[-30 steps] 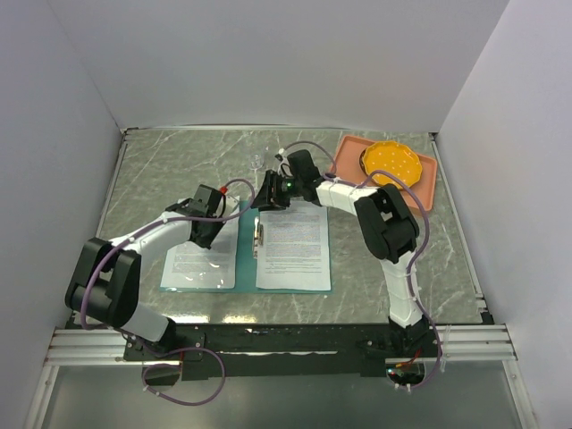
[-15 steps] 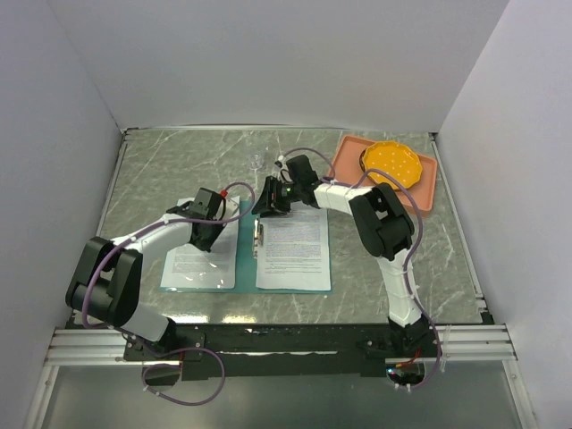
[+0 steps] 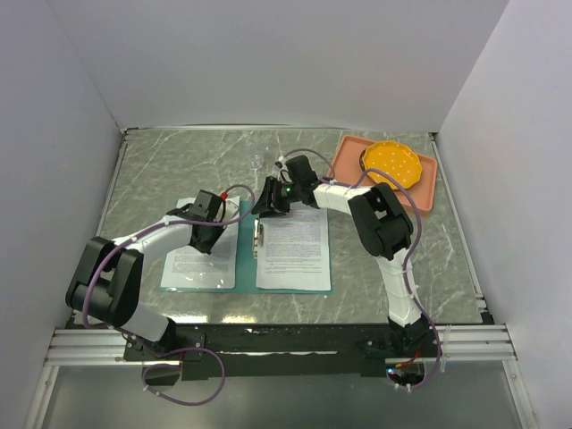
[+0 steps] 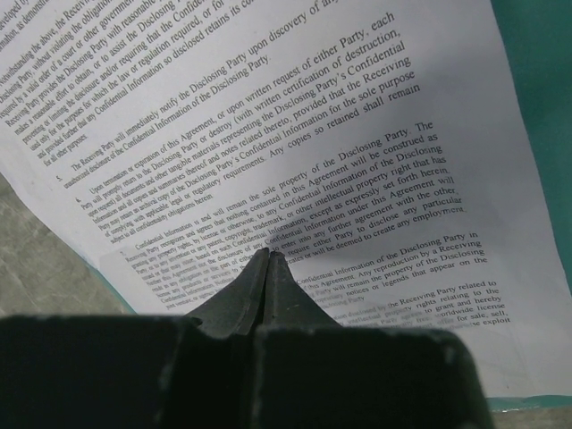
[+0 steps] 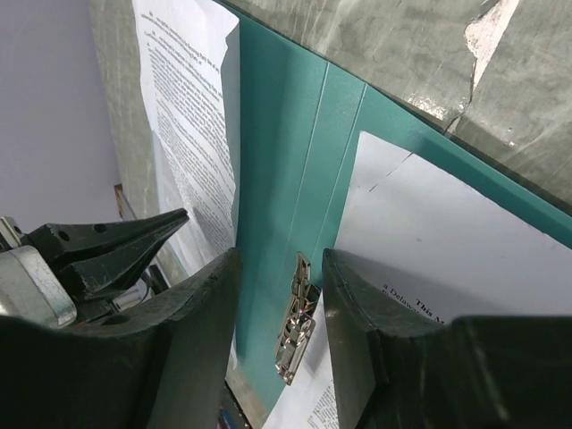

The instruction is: Put the files into the folder

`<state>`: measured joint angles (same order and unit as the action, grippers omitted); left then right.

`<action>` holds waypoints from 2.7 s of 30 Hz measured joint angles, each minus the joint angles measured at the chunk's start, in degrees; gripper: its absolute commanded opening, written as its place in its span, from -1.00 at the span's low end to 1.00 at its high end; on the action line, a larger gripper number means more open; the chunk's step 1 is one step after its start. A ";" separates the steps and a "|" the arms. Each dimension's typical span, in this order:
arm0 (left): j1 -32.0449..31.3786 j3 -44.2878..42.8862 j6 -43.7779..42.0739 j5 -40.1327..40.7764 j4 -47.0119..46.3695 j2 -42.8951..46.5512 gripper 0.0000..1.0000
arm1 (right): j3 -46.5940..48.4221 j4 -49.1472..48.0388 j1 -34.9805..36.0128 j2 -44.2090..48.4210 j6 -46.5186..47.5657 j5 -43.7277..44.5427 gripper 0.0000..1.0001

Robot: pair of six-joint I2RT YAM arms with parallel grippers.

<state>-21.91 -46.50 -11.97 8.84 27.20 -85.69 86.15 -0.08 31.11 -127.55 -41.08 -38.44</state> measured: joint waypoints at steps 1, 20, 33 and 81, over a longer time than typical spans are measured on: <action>0.00 0.15 0.00 -0.02 -0.02 0.00 -0.98 | 0.00 -0.02 0.02 0.00 -0.07 -0.04 -0.04; 1.60 1.53 -0.94 -0.63 -0.44 0.04 -0.98 | 0.13 -1.84 1.53 -2.27 -2.45 -0.44 -0.10; 1.75 1.53 -1.79 -1.07 -0.46 0.04 -0.98 | -1.62 -8.92 1.66 -2.45 -6.91 -1.97 -0.14; 2.38 3.10 -2.34 -1.18 -1.44 2.36 -0.98 | -11.56 -17.90 3.13 3.78 -11.80 -5.64 -0.34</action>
<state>-19.53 -43.40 -14.31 7.66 25.76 -83.33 74.59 -17.98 34.24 -123.76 -52.88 -44.07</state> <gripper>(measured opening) 0.023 0.337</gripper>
